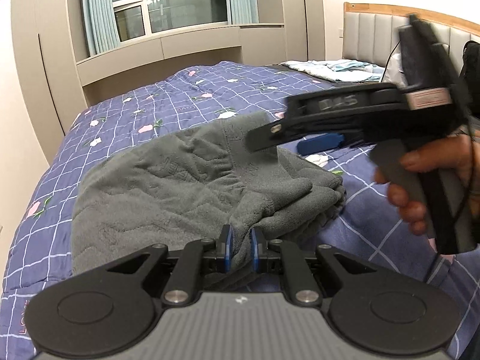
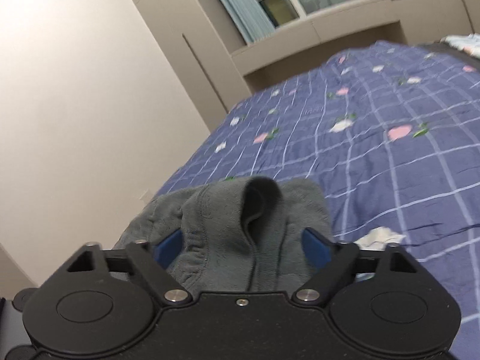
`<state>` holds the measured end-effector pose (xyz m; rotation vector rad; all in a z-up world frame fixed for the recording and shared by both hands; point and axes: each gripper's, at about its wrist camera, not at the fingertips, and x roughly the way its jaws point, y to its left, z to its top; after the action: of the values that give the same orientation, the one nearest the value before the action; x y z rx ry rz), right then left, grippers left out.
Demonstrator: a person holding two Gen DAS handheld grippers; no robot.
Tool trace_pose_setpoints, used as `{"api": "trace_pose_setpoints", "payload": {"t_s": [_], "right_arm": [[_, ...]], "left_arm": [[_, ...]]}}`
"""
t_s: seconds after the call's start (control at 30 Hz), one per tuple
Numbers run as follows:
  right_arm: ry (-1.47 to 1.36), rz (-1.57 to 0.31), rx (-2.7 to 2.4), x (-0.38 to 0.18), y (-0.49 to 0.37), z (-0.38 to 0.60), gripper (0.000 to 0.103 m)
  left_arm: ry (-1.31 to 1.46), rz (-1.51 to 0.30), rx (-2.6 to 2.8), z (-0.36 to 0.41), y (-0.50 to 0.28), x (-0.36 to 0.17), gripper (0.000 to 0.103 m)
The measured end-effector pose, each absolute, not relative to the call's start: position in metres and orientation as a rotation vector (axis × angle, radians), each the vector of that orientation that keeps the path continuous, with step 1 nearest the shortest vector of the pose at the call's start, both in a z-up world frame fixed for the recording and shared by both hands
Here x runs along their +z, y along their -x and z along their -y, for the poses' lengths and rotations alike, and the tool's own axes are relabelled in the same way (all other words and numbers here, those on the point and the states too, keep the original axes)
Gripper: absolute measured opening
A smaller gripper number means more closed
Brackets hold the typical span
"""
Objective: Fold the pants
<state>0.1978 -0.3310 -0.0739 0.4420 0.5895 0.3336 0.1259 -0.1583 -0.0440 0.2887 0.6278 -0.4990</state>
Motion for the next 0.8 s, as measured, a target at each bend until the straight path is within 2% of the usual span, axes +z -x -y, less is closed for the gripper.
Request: {"api": "trace_pose_setpoints", "payload": {"t_s": [0.07, 0.13, 0.2, 0.23, 0.3, 0.33, 0.4, 0.53, 0.63, 0.77, 0.8], "right_arm": [[-0.44, -0.618, 0.351, -0.08, -0.21, 0.326, 0.094], [-0.434, -0.641, 0.349, -0.085, -0.22, 0.321, 0.085], [-0.395, -0.64, 0.349, -0.083, -0.222, 0.313, 0.036], [-0.37, -0.643, 0.348, -0.081, -0.222, 0.309, 0.036], [-0.334, -0.632, 0.346, -0.077, -0.217, 0.305, 0.02], [-0.318, -0.62, 0.35, -0.074, -0.214, 0.305, 0.017], [-0.312, -0.596, 0.345, -0.068, -0.21, 0.308, 0.014], [-0.303, -0.562, 0.305, -0.059, -0.204, 0.317, 0.014], [-0.319, -0.605, 0.274, -0.07, -0.209, 0.324, 0.016], [-0.341, -0.625, 0.265, -0.081, -0.213, 0.327, 0.029], [-0.335, -0.621, 0.263, -0.079, -0.212, 0.327, 0.033]], "left_arm": [[-0.285, -0.628, -0.498, 0.158, -0.126, -0.044, 0.013], [-0.283, -0.627, -0.497, 0.158, -0.126, -0.044, 0.013], [-0.28, -0.624, -0.493, 0.158, -0.126, -0.042, 0.013], [-0.281, -0.624, -0.491, 0.159, -0.126, -0.041, 0.013], [-0.277, -0.624, -0.491, 0.159, -0.126, -0.04, 0.012], [-0.273, -0.624, -0.494, 0.16, -0.125, -0.039, 0.012], [-0.269, -0.62, -0.505, 0.162, -0.125, -0.037, 0.012], [-0.285, -0.612, -0.525, 0.172, -0.124, -0.038, 0.01], [-0.306, -0.626, -0.519, 0.177, -0.127, -0.044, 0.01], [-0.262, -0.639, -0.517, 0.169, -0.129, -0.038, 0.017], [-0.246, -0.638, -0.517, 0.166, -0.13, -0.034, 0.023]]}}
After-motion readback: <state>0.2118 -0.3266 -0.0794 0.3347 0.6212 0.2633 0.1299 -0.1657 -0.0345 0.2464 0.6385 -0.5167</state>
